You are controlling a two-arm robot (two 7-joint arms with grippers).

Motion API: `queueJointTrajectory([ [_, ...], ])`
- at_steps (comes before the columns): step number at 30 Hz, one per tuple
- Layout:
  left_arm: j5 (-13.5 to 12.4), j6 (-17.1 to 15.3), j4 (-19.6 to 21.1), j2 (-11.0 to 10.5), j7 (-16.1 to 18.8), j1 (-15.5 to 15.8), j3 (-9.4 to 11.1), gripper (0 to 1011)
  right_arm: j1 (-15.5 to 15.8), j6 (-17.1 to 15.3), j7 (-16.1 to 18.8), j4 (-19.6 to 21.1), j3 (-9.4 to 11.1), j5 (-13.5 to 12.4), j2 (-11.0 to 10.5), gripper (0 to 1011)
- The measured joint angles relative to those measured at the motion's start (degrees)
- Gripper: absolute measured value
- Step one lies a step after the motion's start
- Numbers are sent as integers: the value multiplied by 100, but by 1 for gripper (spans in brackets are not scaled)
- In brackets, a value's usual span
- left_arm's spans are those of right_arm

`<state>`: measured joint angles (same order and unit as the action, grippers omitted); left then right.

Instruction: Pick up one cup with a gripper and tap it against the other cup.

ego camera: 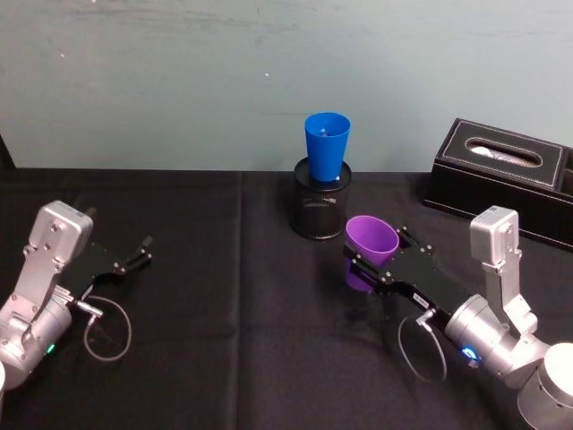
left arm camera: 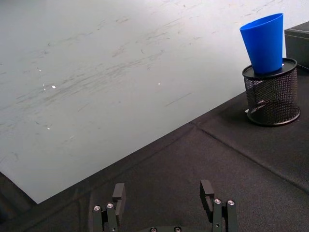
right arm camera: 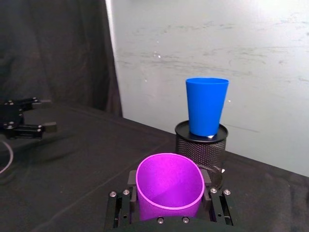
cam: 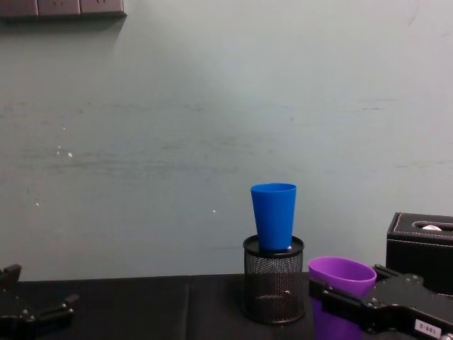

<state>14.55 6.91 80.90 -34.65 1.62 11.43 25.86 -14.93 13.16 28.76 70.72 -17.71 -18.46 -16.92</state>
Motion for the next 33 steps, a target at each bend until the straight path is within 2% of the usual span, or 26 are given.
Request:
queueJointTrajectory([
  [9,0,0,0,0,0,0,0,1011,9,-182,1,132,-160,144,-185,735],
  [33,0,0,0,0,0,0,0,1012,-100,-74,48,-259,-298,154,-115,735],
])
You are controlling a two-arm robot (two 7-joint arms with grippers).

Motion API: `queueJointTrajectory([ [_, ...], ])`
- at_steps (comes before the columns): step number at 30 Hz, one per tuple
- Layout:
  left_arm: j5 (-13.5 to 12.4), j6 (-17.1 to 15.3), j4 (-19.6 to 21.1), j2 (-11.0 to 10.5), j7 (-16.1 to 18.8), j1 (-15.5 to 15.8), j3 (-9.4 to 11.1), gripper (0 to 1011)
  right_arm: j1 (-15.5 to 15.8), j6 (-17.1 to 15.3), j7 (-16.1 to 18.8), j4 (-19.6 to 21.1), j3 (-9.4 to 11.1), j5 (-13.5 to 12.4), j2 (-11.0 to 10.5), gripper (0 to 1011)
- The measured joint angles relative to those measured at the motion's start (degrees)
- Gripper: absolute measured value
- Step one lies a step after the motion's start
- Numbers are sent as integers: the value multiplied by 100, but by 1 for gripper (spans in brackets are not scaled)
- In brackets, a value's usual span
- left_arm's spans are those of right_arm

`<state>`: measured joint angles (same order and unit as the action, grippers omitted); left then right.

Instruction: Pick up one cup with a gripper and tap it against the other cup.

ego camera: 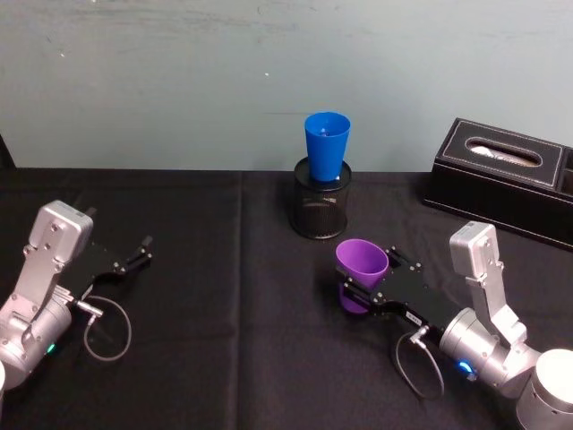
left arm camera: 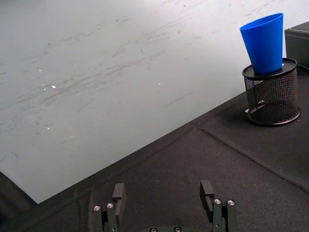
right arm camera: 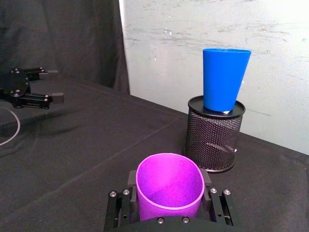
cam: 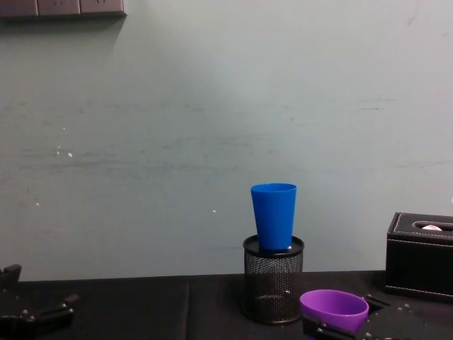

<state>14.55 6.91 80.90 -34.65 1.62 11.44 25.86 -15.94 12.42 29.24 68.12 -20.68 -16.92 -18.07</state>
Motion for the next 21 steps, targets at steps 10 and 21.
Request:
queueJointTrajectory([
  [10,0,0,0,0,0,0,0,1011,-7,-2,12,-23,-8,-27,-1,735],
  [21,0,0,0,0,0,-1,0,1011,-35,-7,31,-101,-17,-61,12,735],
])
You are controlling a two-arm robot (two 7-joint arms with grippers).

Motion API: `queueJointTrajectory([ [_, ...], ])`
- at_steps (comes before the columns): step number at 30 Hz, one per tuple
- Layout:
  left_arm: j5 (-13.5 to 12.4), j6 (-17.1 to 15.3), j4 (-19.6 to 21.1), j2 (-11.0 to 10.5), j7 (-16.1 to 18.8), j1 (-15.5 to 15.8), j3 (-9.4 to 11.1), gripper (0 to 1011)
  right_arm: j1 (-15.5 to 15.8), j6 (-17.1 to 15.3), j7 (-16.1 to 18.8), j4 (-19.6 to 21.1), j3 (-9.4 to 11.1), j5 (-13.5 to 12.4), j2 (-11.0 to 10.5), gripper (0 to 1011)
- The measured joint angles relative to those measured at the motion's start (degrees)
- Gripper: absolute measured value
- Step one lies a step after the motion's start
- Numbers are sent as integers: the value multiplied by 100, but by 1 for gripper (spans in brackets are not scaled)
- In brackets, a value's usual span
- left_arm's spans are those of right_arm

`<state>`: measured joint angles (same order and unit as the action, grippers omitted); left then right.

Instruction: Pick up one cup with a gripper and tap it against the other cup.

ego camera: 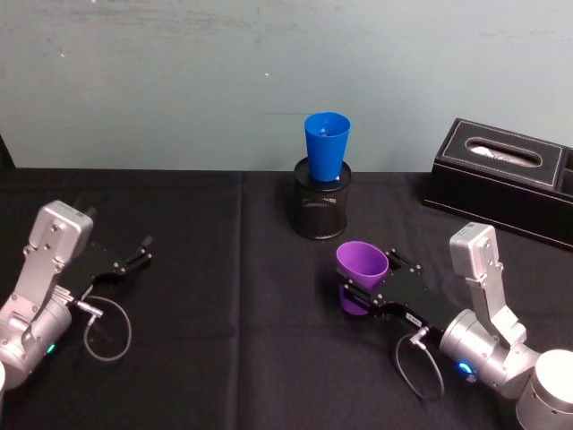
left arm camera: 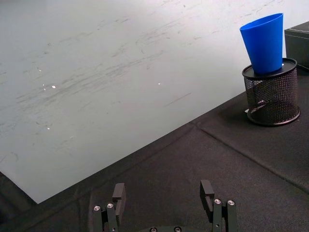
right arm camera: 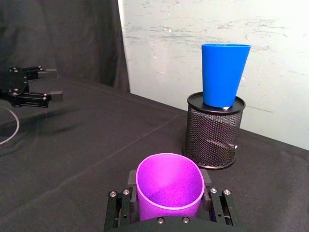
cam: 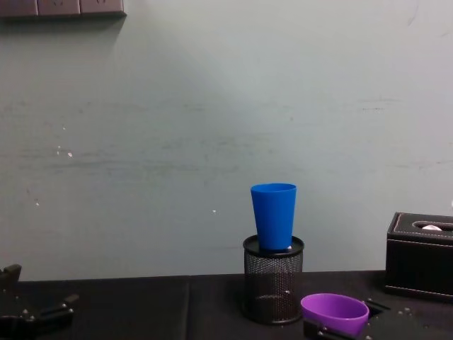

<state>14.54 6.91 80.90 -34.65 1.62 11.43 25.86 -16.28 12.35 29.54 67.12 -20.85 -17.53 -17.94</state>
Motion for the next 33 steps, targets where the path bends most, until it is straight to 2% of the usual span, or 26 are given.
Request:
queueJointTrajectory([
  [33,0,0,0,0,0,0,0,1011,-6,-8,18,-66,5,-53,25,735],
])
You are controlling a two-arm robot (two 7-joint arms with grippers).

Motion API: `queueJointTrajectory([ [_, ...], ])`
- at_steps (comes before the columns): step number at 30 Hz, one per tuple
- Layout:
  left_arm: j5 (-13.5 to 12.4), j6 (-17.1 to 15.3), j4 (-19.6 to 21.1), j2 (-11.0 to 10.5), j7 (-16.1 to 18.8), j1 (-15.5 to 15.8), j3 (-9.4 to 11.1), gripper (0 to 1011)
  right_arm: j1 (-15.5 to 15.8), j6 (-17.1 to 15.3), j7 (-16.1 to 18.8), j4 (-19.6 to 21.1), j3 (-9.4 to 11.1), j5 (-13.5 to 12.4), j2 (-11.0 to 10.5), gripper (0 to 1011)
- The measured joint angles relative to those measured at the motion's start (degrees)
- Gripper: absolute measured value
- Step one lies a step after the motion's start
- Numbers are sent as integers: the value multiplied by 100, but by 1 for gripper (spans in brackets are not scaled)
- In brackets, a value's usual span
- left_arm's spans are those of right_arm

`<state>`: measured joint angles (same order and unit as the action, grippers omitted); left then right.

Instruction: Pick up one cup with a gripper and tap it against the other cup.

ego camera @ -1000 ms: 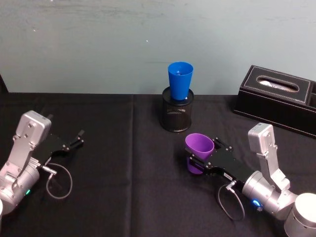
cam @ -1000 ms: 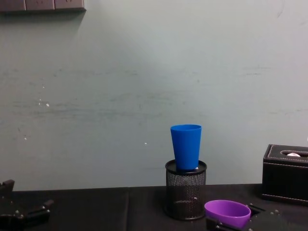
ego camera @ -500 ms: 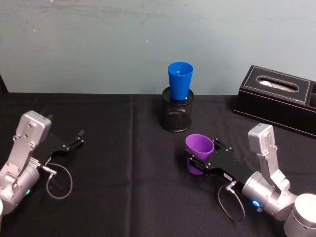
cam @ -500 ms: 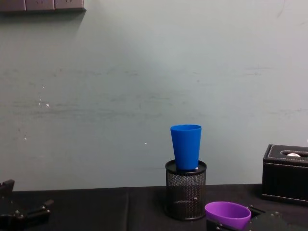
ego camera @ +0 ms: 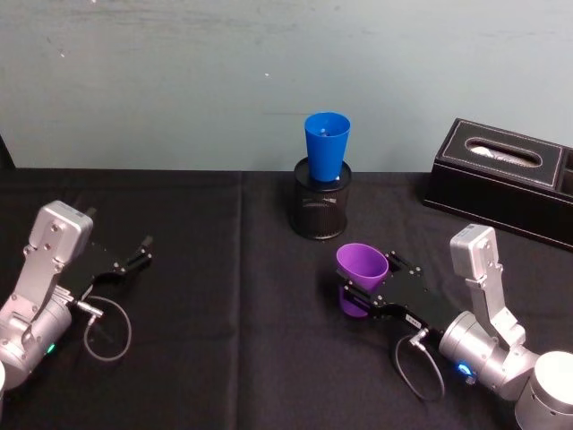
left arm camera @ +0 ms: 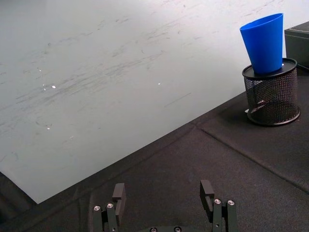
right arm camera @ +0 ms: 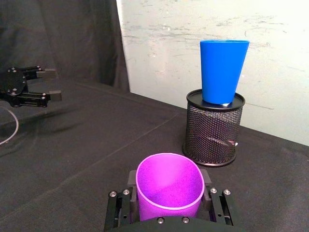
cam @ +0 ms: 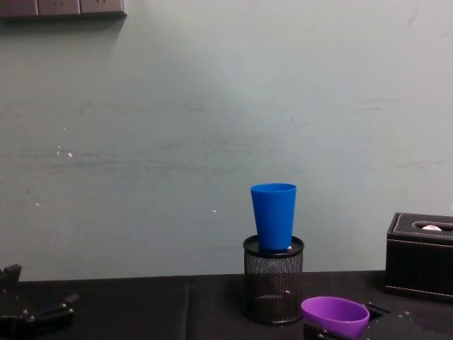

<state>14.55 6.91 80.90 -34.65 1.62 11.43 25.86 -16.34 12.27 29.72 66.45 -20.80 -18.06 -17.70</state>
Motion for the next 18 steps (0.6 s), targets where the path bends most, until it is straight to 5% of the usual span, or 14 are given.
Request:
queueJointTrajectory([
  [18,0,0,0,0,0,0,0,1011,1,0,-1,2,0,2,0,735],
])
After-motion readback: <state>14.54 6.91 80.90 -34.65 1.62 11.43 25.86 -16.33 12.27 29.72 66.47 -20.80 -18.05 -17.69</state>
